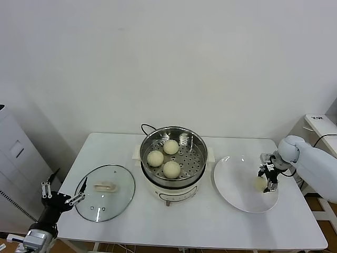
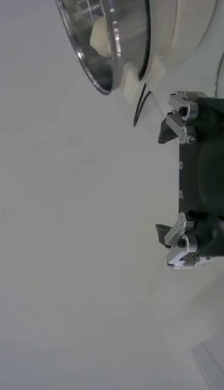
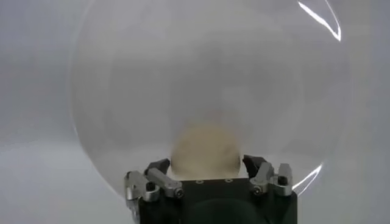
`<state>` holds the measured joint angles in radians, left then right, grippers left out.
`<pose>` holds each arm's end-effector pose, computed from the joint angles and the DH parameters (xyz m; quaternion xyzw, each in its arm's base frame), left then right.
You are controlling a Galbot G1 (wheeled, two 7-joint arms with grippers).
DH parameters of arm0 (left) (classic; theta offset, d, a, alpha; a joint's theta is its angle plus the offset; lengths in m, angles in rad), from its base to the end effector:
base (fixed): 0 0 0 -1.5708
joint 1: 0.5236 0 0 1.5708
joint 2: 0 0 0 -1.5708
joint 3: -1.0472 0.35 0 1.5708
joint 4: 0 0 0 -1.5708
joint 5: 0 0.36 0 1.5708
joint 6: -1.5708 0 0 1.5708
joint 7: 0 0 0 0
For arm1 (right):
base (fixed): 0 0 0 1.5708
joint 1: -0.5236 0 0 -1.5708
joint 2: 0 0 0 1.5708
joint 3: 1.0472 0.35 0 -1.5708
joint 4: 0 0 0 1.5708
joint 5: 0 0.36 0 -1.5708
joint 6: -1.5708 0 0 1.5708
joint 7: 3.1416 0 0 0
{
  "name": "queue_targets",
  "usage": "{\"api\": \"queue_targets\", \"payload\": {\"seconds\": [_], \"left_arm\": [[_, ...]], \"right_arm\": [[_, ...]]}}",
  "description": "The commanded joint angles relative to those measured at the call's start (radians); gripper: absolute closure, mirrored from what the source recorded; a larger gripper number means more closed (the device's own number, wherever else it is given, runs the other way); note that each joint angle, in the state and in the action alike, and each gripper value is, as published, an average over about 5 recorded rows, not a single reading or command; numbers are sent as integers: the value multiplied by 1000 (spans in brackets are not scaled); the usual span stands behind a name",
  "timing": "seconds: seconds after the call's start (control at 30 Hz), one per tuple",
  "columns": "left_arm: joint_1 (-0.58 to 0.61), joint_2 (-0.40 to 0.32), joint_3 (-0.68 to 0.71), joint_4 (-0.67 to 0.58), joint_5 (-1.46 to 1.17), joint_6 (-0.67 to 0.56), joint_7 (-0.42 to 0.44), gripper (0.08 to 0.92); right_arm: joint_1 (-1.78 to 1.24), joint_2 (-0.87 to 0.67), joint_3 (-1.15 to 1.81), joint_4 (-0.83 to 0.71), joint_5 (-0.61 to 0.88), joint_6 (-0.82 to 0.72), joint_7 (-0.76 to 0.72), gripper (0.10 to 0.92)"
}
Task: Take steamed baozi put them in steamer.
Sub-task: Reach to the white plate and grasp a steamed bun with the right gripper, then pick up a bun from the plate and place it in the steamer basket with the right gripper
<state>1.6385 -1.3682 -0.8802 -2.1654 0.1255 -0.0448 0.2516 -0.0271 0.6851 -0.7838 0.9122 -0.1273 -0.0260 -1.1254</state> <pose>0.1627 0.1318 -0.2590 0.0355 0.9684 0.2467 0.0045 0.5277 -0.2677 -0.2371 0.4736 -0.5393 0.5098 0.4742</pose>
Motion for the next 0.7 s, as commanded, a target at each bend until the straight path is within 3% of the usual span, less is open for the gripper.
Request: {"api": "queue_targets", "payload": {"seconds": [0.03,0.23,0.43,0.7], "left_arm": [[3,1,-6,-1,-3,-2,1,177],[-6,0,-3,-4,-6,0,1,177],[-16,3,-4,-6,-11,2,0,177],[-16,-7,-5,-13,-16,1,1,177]], "right_arm": [[96,-28,-93,52,86,-10,-6,445],[465,-9,-397,118,378,-58,-26,580],[768,149,-591,129,713,-154,-38,592],[864,290,-602,242,883,-316,-10,592]]}}
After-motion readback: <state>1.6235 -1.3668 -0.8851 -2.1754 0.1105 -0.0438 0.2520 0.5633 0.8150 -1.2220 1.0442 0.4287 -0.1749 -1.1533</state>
